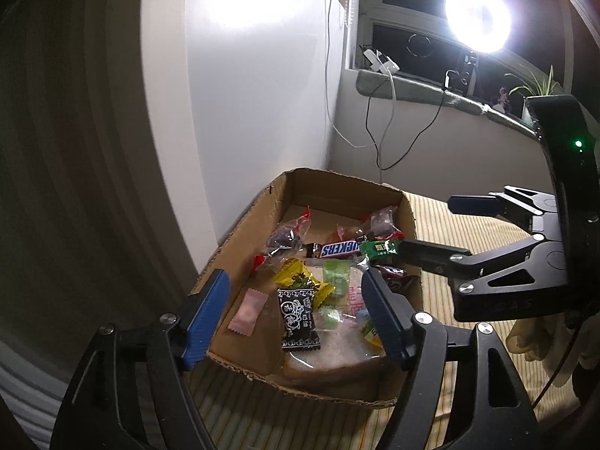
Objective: Organize snacks
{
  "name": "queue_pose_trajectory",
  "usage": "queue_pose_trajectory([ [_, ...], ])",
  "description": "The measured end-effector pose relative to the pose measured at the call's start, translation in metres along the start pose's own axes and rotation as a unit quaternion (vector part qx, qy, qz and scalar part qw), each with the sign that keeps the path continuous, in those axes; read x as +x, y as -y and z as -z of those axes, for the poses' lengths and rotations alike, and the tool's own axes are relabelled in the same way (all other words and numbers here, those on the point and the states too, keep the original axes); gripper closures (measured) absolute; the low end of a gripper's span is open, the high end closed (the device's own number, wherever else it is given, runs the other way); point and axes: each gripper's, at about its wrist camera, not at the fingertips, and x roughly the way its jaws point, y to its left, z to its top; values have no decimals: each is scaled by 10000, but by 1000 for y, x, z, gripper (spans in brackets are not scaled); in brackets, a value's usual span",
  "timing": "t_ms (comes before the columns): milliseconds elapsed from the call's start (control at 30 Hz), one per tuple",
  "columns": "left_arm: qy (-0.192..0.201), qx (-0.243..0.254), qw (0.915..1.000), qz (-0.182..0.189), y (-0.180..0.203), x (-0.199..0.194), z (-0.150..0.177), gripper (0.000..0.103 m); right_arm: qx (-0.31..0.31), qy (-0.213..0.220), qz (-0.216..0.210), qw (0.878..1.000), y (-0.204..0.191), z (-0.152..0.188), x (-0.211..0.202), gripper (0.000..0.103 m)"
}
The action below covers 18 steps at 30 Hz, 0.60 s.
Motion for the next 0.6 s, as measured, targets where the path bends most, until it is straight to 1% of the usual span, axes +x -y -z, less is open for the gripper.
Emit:
queue_pose_trajectory([
  [267, 190, 25, 9997, -146, 8, -22, 0, 29, 194, 293, 250, 9991, 4, 8, -30, 10],
  [300, 237, 22, 9996, -162, 9, -27, 0, 28, 233, 347, 285, 9987, 4, 10, -36, 10],
  [333, 264, 19, 9995, -181, 11, -30, 0, 24, 263, 403, 343, 9983, 3, 10, -41, 9],
  [367, 299, 17, 9994, -198, 14, -33, 1, 23, 284, 468, 400, 9977, 3, 12, -47, 8],
  [400, 336, 17, 9992, -201, 15, -36, 1, 22, 307, 559, 497, 9967, 2, 15, -55, 3],
  [433, 372, 18, 9991, -212, 17, -40, 1, 22, 319, 628, 553, 9960, 3, 16, -59, 0],
  [500, 419, 23, 9989, -213, 21, -47, 3, 22, 342, 787, 681, 9940, 2, 21, -73, 0],
  [600, 435, 13, 9988, -209, 27, -52, 5, 22, 382, 842, 730, 9930, 3, 29, -87, 0],
])
